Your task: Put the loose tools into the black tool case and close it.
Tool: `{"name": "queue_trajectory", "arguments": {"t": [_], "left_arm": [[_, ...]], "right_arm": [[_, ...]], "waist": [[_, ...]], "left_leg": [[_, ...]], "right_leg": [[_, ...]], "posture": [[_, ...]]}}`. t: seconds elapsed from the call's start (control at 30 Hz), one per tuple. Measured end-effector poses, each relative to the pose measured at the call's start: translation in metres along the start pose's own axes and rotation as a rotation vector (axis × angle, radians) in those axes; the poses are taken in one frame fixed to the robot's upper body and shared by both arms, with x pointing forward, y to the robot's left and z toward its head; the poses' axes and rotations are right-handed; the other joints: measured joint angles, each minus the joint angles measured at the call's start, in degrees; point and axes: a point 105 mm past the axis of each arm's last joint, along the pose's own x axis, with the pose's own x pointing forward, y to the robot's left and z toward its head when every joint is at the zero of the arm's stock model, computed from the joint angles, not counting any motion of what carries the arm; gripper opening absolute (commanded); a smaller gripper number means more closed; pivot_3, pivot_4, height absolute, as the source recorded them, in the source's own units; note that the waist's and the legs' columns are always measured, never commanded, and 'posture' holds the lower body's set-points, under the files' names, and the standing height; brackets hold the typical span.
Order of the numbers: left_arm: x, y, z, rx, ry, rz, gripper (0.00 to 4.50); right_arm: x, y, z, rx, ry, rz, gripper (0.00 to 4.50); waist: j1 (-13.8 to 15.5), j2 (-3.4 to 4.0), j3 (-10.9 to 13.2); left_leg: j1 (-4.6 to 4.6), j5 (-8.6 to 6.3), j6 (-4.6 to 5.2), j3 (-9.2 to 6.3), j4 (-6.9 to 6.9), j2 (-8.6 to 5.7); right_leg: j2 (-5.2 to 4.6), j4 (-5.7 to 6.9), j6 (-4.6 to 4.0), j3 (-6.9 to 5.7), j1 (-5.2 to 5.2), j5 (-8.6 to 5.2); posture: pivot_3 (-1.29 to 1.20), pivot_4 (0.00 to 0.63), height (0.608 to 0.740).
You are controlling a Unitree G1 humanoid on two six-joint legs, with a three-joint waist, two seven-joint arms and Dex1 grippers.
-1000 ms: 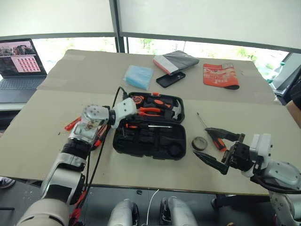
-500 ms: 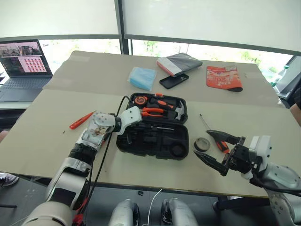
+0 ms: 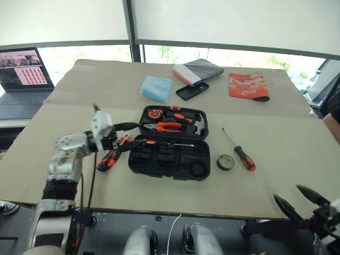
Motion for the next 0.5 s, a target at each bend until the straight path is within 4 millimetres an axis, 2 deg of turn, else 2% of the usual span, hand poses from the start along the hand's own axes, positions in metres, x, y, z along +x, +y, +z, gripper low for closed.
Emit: {"name": "queue_trajectory", "arguments": {"t": [0.13,0.2,0.23,0.27,0.4,0.5], "left_arm": [[-0.029,-0.031,-0.012,-0.059,0.015,-0.096,4.48],[-0.032,-0.038,-0.009,-0.090,-0.015,-0.108,4.48],[-0.031,-0.040,-0.007,-0.090,-0.026,-0.115,4.48],[-0.029,-0.042,-0.001,-0.081,-0.040,-0.120,4.48],[-0.013,-0.049,0.014,-0.050,-0.108,-0.137,4.48],[-0.001,-0.055,0.021,-0.048,-0.148,-0.158,4.48]], "right_arm": [[0.010,0.000,0.010,-0.035,-0.001,-0.006,4.50],[0.030,-0.002,0.029,-0.034,-0.028,-0.001,4.50],[0.036,-0.001,0.036,-0.039,-0.035,0.011,4.50],[0.052,0.000,0.051,-0.057,-0.023,0.054,4.50],[0.087,0.000,0.076,-0.080,0.111,0.131,4.50],[0.106,0.002,0.086,-0.086,0.209,0.175,4.50]], "waist": [[-0.83,0.23,-0.09],[-0.76,0.24,-0.09],[-0.75,0.26,-0.08],[-0.66,0.30,-0.09],[-0.29,0.33,-0.11],[0.07,0.32,-0.11]], "left_leg": [[0.14,-0.20,-0.52,0.00,-0.15,0.05],[0.13,-0.16,-0.59,-0.01,-0.17,0.06],[0.13,-0.16,-0.59,0.00,-0.17,0.05],[0.12,-0.16,-0.59,-0.01,-0.16,0.03],[0.06,0.02,-0.17,-0.02,-0.19,-0.02],[-0.10,0.05,-0.12,-0.03,-0.21,-0.02]], "right_leg": [[0.00,0.01,-0.12,0.11,-0.03,-0.08],[0.00,0.02,-0.26,0.11,-0.04,-0.15],[-0.01,0.02,-0.26,0.13,-0.04,-0.16],[0.00,0.02,-0.26,0.13,-0.03,-0.15],[0.04,-0.03,-0.07,0.14,-0.06,-0.03],[0.15,-0.08,-0.10,0.10,-0.16,-0.04]], "posture": [[0.00,0.150,0.740],[0.00,0.150,0.740],[0.00,0.150,0.740],[0.00,0.150,0.740],[0.00,0.150,0.740],[0.00,0.150,0.740]]}}
